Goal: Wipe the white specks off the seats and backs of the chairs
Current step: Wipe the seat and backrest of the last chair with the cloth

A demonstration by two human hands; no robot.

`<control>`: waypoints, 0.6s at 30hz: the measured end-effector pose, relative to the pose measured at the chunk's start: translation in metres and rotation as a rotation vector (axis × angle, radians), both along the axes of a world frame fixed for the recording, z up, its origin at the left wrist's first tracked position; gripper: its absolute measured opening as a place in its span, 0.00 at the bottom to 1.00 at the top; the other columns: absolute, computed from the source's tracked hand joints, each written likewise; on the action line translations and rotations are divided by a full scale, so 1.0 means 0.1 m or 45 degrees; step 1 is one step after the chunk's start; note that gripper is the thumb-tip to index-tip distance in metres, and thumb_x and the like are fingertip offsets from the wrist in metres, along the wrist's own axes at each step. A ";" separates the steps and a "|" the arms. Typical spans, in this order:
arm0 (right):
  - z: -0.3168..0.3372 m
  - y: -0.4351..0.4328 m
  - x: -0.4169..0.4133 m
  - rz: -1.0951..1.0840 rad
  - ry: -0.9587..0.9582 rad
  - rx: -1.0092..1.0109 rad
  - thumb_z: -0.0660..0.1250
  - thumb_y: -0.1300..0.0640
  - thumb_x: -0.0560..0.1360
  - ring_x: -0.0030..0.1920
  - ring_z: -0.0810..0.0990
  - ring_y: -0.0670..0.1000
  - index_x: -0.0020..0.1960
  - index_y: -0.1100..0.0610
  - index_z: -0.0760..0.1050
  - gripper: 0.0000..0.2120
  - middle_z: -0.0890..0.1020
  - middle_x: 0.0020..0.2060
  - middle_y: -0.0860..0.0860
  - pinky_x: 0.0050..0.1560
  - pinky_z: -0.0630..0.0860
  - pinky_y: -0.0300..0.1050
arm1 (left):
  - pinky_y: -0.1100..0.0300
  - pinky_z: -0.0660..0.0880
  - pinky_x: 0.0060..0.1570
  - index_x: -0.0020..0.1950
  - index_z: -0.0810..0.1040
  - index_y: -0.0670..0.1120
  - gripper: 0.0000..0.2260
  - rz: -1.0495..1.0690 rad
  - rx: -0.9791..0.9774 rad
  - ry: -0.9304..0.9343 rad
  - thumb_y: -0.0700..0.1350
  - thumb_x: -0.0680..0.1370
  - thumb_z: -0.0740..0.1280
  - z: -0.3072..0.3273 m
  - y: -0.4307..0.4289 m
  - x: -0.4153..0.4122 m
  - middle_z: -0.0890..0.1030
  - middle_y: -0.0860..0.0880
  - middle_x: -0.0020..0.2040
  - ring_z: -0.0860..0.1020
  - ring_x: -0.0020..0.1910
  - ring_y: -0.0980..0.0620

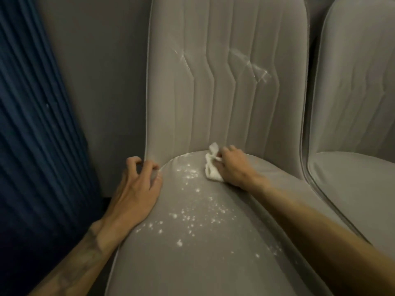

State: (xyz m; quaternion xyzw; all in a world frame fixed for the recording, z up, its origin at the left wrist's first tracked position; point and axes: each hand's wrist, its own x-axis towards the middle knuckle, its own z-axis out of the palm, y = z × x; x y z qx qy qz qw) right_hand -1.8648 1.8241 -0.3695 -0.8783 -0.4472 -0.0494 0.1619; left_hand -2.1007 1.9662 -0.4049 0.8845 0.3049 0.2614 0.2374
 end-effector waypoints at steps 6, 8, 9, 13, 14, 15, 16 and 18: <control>-0.02 -0.44 0.15 0.078 -0.037 -0.024 0.64 0.49 0.81 0.54 0.76 0.61 0.55 0.57 0.76 0.12 0.78 0.53 0.58 0.55 0.70 0.49 | 0.50 0.71 0.58 0.64 0.70 0.58 0.09 -0.022 -0.067 -0.061 0.57 0.85 0.58 -0.03 0.03 0.01 0.57 0.58 0.69 0.71 0.64 0.46; 0.03 -0.55 0.46 -0.167 -0.034 -0.077 0.62 0.49 0.82 0.58 0.75 0.64 0.59 0.60 0.75 0.15 0.77 0.57 0.62 0.60 0.72 0.53 | 0.48 0.72 0.59 0.64 0.70 0.58 0.09 -0.030 -0.093 -0.079 0.57 0.85 0.58 -0.05 0.02 0.01 0.57 0.58 0.69 0.71 0.65 0.45; 0.06 -0.52 0.53 -0.261 0.004 -0.082 0.61 0.49 0.82 0.60 0.75 0.65 0.62 0.61 0.74 0.17 0.76 0.60 0.63 0.61 0.72 0.54 | 0.47 0.72 0.60 0.64 0.70 0.57 0.09 -0.026 -0.100 -0.085 0.56 0.85 0.58 -0.05 0.01 0.01 0.57 0.58 0.69 0.71 0.66 0.45; 0.08 -0.03 0.23 -0.195 0.110 0.032 0.62 0.51 0.81 0.61 0.76 0.65 0.63 0.63 0.75 0.18 0.76 0.62 0.64 0.62 0.73 0.52 | 0.48 0.71 0.62 0.65 0.72 0.55 0.10 -0.001 -0.111 -0.087 0.55 0.85 0.58 -0.05 0.00 0.04 0.58 0.57 0.71 0.69 0.68 0.45; 0.05 0.09 0.05 -0.072 0.109 0.064 0.63 0.51 0.81 0.59 0.77 0.64 0.60 0.62 0.77 0.16 0.78 0.60 0.63 0.60 0.73 0.51 | 0.49 0.71 0.62 0.64 0.72 0.55 0.10 0.002 -0.122 -0.093 0.54 0.85 0.58 -0.05 0.01 0.05 0.58 0.57 0.71 0.69 0.68 0.46; 0.02 0.16 -0.13 0.068 0.112 0.073 0.64 0.50 0.81 0.57 0.77 0.62 0.57 0.61 0.77 0.14 0.79 0.57 0.61 0.58 0.72 0.49 | 0.49 0.70 0.62 0.64 0.73 0.55 0.09 0.008 -0.132 -0.103 0.54 0.86 0.58 -0.06 0.02 0.05 0.59 0.57 0.70 0.69 0.68 0.46; -0.02 0.16 -0.27 0.196 0.125 0.065 0.65 0.49 0.80 0.55 0.78 0.59 0.56 0.59 0.77 0.13 0.79 0.55 0.59 0.55 0.71 0.46 | 0.49 0.70 0.62 0.63 0.73 0.55 0.09 0.008 -0.132 -0.115 0.53 0.86 0.57 -0.07 0.03 0.06 0.59 0.57 0.70 0.70 0.68 0.46; -0.05 0.05 -0.33 0.360 0.121 0.051 0.65 0.46 0.80 0.53 0.77 0.54 0.55 0.55 0.77 0.12 0.79 0.53 0.54 0.49 0.66 0.40 | 0.49 0.70 0.62 0.61 0.74 0.56 0.09 0.013 -0.128 -0.127 0.54 0.86 0.56 -0.09 0.06 0.06 0.60 0.58 0.69 0.70 0.67 0.46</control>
